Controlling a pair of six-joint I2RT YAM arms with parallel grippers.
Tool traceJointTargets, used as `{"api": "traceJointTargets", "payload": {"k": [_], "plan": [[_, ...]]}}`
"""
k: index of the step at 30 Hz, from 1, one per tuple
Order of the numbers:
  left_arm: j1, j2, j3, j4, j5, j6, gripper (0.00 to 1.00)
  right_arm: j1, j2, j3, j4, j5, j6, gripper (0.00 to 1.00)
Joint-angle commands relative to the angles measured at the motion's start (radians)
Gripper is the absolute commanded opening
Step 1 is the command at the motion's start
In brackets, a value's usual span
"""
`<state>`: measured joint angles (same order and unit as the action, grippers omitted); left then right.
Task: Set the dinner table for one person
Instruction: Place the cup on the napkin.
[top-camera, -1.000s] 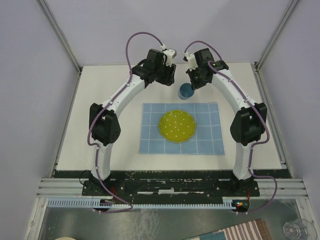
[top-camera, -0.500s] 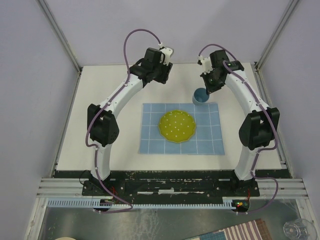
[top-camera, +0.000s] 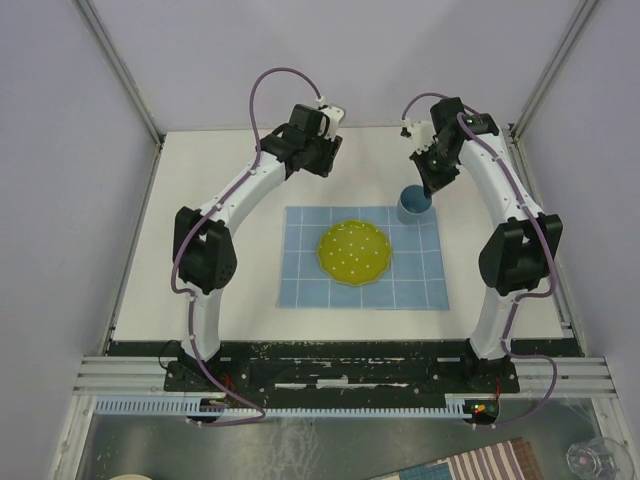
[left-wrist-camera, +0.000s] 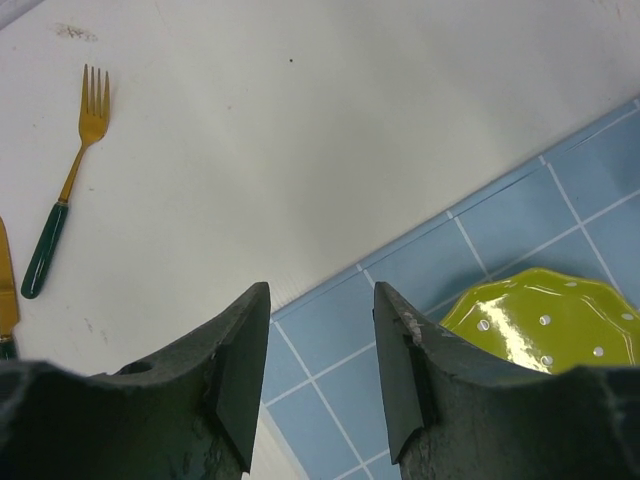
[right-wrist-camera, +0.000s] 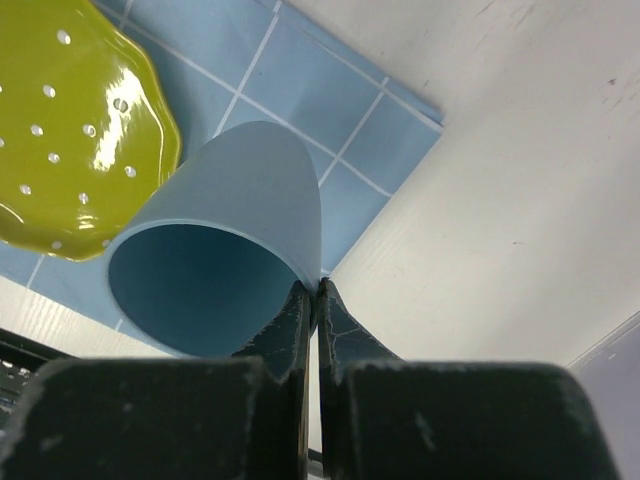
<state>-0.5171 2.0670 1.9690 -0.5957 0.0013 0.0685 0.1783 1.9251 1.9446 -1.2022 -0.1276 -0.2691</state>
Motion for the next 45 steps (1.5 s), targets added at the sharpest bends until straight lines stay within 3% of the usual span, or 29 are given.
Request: {"api": "traceJointTargets", "payload": {"k": [1,18,45], "plan": [[0.003,-0.075,-0.010,0.026,0.004,0.024,0.52,-0.014,0.025,0.034,-0.051,-0.032,-0.039,0.02],[0.003,-0.089,-0.027,0.022,-0.001,0.027,0.51,-0.028,0.174,0.063,-0.029,-0.041,-0.035,0.02],[0.002,-0.065,-0.005,0.023,-0.001,0.027,0.51,-0.030,0.224,0.099,0.014,-0.003,0.041,0.02]]}}
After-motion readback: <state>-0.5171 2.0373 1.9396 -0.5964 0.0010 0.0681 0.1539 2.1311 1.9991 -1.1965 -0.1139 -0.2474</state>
